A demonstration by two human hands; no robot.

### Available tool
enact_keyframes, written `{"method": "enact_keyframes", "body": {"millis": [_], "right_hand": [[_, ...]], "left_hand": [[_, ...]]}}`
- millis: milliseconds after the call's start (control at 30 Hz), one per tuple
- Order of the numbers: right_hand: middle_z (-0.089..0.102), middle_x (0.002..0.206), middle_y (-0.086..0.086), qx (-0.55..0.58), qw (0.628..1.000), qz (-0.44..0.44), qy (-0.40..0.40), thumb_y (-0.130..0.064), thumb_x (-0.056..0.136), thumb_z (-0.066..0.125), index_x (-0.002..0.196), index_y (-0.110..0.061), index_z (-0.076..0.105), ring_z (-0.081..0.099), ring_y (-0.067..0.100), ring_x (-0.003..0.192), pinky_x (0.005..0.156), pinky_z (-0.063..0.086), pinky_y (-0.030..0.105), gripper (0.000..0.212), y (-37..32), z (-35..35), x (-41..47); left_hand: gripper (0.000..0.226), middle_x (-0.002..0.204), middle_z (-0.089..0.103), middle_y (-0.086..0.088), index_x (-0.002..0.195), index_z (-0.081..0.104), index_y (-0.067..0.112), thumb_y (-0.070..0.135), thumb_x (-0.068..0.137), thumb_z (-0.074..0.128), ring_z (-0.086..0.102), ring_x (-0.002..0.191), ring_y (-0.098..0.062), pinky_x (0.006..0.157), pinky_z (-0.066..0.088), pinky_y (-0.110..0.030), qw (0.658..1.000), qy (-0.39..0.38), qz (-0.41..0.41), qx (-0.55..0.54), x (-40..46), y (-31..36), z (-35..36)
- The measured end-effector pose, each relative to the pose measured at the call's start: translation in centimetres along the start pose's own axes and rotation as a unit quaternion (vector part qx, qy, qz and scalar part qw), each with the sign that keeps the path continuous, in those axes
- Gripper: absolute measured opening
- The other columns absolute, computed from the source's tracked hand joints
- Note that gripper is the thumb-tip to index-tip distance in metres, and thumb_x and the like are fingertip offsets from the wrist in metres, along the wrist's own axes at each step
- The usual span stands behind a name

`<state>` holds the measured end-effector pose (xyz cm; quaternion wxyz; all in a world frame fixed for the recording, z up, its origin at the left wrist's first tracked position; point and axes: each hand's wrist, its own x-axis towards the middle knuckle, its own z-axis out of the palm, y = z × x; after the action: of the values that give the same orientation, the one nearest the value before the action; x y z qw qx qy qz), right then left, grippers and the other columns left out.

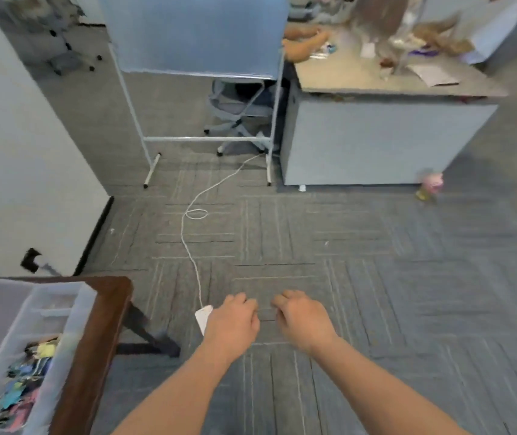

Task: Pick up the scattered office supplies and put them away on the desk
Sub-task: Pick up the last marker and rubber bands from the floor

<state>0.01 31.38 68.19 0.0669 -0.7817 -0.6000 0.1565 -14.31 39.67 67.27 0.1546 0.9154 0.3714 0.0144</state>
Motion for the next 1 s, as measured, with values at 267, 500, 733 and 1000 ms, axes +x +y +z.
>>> {"method": "enact_keyframes", "body": {"millis": [267,500,733,1000], "right_hand": [[0.060,0.121,0.002,0.063,0.964,0.258,0.017,-0.022,0.095,0.043,0.122,-0.021,0.059,0.054,0.023,0.113,0.082,0.047,0.034,0.031,18.5,2.9,-18.2],[0.059,0.123,0.002,0.129,0.918,0.376,-0.002,-0.019,0.096,0.042,0.127,-0.022,0.055,0.056,0.024,0.111,0.082,0.048,0.036,0.034,30.7,10.6,-31.0],[0.058,0.116,0.003,0.182,0.865,0.465,-0.055,-0.016,0.095,0.044,0.120,-0.021,0.054,0.057,0.027,0.107,0.077,0.050,0.040,0.027,38.7,27.6,-35.9],[0.046,0.135,0.003,0.184,0.851,0.479,-0.112,-0.009,0.095,0.043,0.140,-0.026,0.037,0.050,0.026,0.118,0.081,0.051,0.040,0.049,45.5,54.5,-33.3]], "left_hand": [[0.020,0.107,0.054,0.001,0.105,0.056,0.019,0.027,0.094,0.041,0.049,0.103,-0.020,0.072,0.046,-0.035,0.969,-0.149,0.196,0.025,1.0,20.5,11.1],[0.020,0.107,0.053,0.002,0.107,0.055,0.019,0.025,0.096,0.039,0.052,0.104,-0.020,0.068,0.049,-0.034,0.936,-0.248,0.238,0.069,-1.1,31.3,23.2],[0.022,0.111,0.053,0.001,0.114,0.052,0.020,0.023,0.098,0.037,0.054,0.100,-0.020,0.064,0.046,-0.032,0.894,-0.328,0.282,0.112,-2.1,33.4,41.3],[0.010,0.097,0.056,-0.002,0.099,0.051,0.017,0.018,0.097,0.042,0.055,0.078,-0.022,0.062,0.053,-0.039,0.885,-0.343,0.287,0.128,2.0,27.7,68.2]]}}
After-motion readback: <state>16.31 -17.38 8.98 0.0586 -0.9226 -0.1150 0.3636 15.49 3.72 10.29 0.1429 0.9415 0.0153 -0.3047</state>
